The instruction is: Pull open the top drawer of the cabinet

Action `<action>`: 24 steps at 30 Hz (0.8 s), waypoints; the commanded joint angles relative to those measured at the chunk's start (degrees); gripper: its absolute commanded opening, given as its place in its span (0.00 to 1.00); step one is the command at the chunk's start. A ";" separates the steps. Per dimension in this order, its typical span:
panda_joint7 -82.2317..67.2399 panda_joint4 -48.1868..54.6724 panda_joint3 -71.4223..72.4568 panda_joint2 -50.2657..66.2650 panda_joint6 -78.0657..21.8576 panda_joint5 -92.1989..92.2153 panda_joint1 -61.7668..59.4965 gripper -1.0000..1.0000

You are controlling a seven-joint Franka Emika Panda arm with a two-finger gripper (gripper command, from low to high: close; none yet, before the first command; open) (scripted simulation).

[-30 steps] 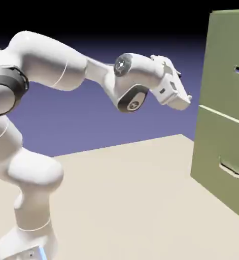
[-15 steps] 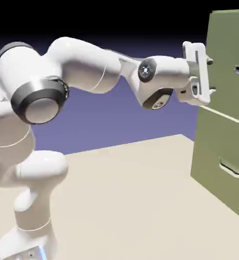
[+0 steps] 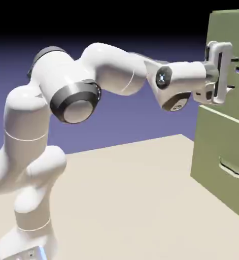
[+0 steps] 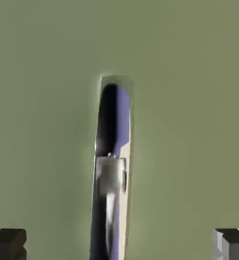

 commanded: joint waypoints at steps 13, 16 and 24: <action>-5.29 10.96 -11.54 -3.89 -2.42 3.58 14.71 0.00; -3.00 5.92 -6.63 -2.10 -1.08 2.11 8.48 0.00; 1.75 -4.87 7.09 1.12 1.35 -0.71 -8.13 0.00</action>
